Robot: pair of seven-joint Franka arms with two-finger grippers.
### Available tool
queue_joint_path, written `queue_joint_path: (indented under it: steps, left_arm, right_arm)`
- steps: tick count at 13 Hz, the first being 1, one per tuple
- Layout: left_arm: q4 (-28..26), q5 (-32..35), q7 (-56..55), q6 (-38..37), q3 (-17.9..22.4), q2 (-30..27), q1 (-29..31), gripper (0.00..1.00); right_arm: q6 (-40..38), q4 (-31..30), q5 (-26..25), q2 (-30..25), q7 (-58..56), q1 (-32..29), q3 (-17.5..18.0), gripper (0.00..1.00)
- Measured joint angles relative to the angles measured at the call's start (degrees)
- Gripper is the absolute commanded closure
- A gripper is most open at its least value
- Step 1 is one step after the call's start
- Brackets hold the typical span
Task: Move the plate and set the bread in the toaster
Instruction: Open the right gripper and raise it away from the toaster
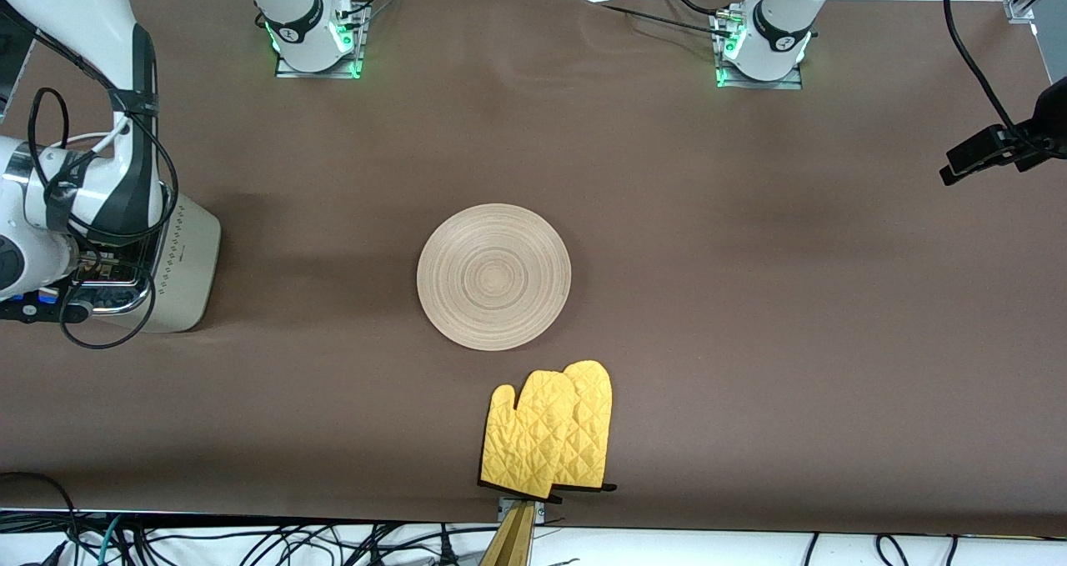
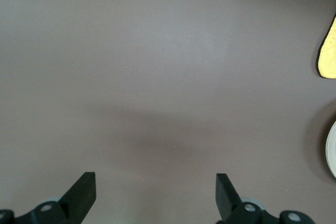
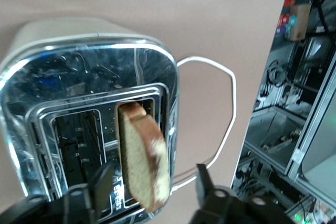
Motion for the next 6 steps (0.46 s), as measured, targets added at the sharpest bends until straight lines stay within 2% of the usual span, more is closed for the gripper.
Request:
queue_joint_path:
  steps: [2, 6]
  left_arm:
    - [0.01, 0.0, 0.0, -0.01, 0.04, 0.0, 0.0, 0.0]
    - [0.12, 0.0, 0.0, -0.02, 1.12, -0.02, 0.06, 0.0]
  right_arm:
    - [-2.49, 2.55, 0.41, -1.93, -2.3, 0.05, -0.04, 0.0]
    - [-10.07, 6.75, 8.26, -8.08, -6.89, 0.55, -0.12, 0.0]
